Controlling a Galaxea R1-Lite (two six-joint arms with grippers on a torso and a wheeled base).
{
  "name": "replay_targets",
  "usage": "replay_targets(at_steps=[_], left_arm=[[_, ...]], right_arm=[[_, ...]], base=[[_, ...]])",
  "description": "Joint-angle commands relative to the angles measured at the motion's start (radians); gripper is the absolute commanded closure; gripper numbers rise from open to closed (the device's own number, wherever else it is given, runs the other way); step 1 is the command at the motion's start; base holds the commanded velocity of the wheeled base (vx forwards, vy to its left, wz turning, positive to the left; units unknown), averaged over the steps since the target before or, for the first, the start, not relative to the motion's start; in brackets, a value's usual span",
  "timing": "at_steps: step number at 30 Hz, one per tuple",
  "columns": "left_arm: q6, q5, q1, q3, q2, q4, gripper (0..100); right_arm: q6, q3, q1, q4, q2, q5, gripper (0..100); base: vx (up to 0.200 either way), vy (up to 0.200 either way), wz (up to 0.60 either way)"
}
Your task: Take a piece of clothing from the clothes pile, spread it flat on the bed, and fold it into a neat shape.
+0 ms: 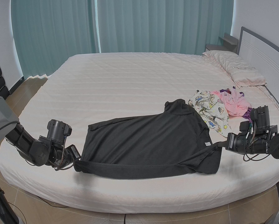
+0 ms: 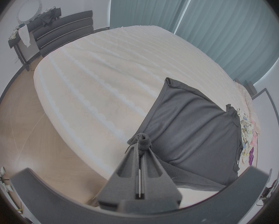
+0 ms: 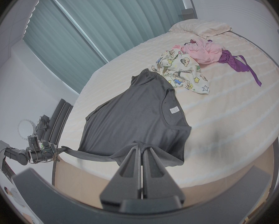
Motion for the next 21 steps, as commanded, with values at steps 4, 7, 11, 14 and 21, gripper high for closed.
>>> replay_targets(at_steps=[4,7,11,14,21], left_arm=[[-0.015,0.001,0.004,-0.086,0.079,-0.001,100],[-0.016,0.003,0.004,-0.122,0.108,-0.001,100],[-0.021,0.004,0.007,-0.158,0.145,-0.001,100],[-0.021,0.007,0.008,-0.174,0.157,-0.001,100],[-0.02,0.012,0.027,-0.255,0.229,0.001,100]], right_arm=[[0.001,-0.089,-0.007,0.021,0.084,-0.007,100],[0.001,-0.123,-0.013,0.038,0.11,-0.008,100],[0.001,-0.161,-0.018,0.041,0.151,-0.008,100],[0.001,-0.173,-0.018,0.041,0.167,-0.008,100],[0.003,-0.259,-0.029,0.042,0.266,-0.022,100]], base=[[0.0,0.0,0.0],[0.0,0.0,0.0],[0.0,0.0,0.0],[0.0,0.0,0.0],[0.0,0.0,0.0]])
